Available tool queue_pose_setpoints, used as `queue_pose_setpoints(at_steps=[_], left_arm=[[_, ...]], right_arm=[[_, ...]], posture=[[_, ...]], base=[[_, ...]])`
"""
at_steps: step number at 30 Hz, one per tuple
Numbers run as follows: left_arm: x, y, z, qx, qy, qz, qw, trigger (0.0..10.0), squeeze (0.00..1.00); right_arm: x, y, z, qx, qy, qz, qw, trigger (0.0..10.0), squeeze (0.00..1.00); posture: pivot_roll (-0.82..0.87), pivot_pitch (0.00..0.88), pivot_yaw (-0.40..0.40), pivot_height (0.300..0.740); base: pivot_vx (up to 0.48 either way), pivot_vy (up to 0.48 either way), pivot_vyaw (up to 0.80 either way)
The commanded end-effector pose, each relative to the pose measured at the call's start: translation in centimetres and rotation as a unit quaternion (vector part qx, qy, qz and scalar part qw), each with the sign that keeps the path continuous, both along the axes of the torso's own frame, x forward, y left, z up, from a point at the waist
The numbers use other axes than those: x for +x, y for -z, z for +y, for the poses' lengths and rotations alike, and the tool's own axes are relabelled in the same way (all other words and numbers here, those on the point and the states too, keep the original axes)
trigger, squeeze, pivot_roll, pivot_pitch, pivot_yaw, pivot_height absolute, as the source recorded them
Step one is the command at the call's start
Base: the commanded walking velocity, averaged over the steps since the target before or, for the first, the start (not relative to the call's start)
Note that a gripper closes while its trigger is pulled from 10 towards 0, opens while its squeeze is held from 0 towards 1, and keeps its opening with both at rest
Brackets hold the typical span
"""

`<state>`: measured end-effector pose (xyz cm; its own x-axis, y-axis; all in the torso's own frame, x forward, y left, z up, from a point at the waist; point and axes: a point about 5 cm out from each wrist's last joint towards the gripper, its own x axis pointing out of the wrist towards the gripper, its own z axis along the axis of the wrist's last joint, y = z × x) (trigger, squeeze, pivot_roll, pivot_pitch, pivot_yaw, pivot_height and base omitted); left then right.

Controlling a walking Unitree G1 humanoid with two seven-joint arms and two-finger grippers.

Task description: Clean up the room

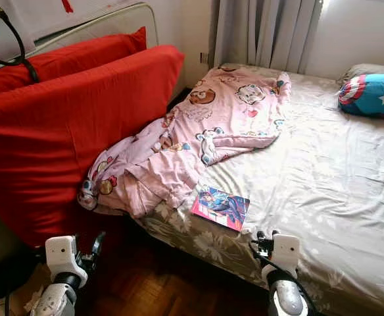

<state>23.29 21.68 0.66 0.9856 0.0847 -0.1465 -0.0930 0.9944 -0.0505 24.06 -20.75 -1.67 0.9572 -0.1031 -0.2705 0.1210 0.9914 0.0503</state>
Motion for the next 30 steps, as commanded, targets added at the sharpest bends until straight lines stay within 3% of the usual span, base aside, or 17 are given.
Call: queue_pose_setpoints(at_steps=[1,30], left_arm=[[-0.15,0.19,0.17,0.001,-0.003,0.012,1.0,10.0,0.0],[0.62,-0.19,0.11,-0.01,-0.008,0.01,1.0,10.0,0.0]], right_arm=[[-0.02,-0.05,0.04,0.002,0.003,-0.002,1.0,10.0,0.0],[0.32,-0.11,0.02,0.002,-0.008,0.004,1.0,10.0,0.0]], posture=[[-0.03,0.0,0.024,0.723],[-0.03,0.0,0.022,0.723]], base=[[0.0,0.0,0.0],[0.323,0.0,0.0]])
